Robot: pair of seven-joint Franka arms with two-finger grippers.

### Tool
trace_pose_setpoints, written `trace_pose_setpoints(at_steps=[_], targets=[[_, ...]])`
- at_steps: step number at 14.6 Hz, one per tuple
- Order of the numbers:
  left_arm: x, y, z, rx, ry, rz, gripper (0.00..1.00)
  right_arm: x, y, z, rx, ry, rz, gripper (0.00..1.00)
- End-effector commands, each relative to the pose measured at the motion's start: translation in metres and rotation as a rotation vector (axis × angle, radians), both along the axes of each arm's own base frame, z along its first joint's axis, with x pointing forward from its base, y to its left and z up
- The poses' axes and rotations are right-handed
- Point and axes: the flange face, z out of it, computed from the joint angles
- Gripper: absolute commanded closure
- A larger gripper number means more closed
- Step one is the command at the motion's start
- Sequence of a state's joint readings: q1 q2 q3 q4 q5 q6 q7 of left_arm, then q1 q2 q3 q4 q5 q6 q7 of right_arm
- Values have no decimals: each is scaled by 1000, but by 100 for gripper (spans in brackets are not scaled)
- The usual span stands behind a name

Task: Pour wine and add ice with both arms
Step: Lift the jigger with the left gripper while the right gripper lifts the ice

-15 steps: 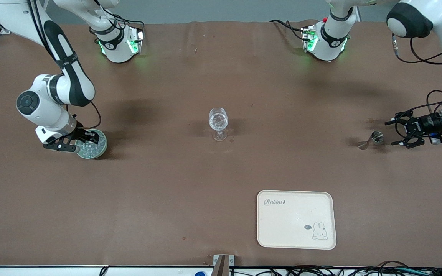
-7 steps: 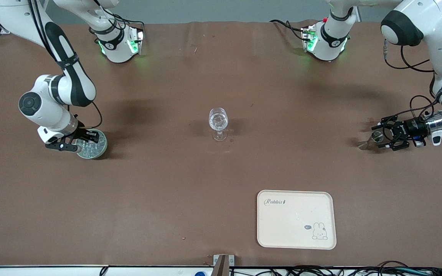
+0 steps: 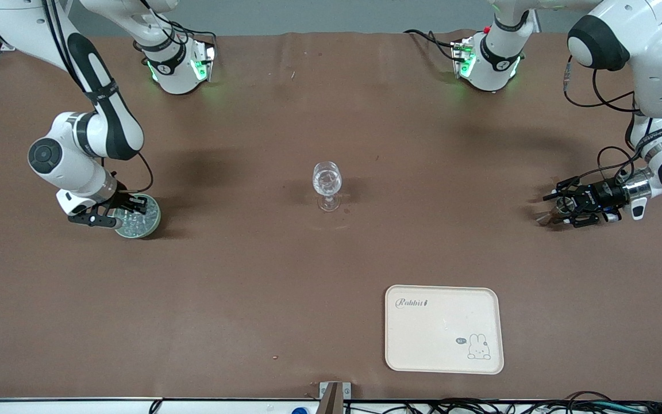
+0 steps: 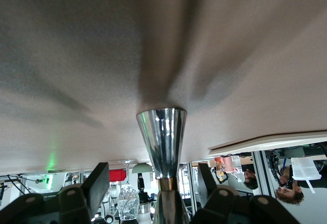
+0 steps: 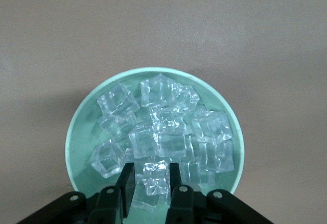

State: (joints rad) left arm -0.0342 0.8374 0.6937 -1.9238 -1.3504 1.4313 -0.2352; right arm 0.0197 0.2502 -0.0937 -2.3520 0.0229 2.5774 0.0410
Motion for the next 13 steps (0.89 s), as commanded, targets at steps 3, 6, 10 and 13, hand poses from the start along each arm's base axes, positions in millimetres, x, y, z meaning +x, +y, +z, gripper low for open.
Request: trace_pose_setpoints(at_steps=[3,6,10,13], targets=[[-1,2,1,-15,-11,39,47,-5,-1,-4,1,6,6,65],[1,1,1,-27,37,70,89,-5,-2,-4,1,6,6,65],[0,0,13,-100,83,86,100,-6,-3,-7,1,14,5,72],[10,-10,46,-146,55,24,100,-5,-3,-7,1,12,-2,78]])
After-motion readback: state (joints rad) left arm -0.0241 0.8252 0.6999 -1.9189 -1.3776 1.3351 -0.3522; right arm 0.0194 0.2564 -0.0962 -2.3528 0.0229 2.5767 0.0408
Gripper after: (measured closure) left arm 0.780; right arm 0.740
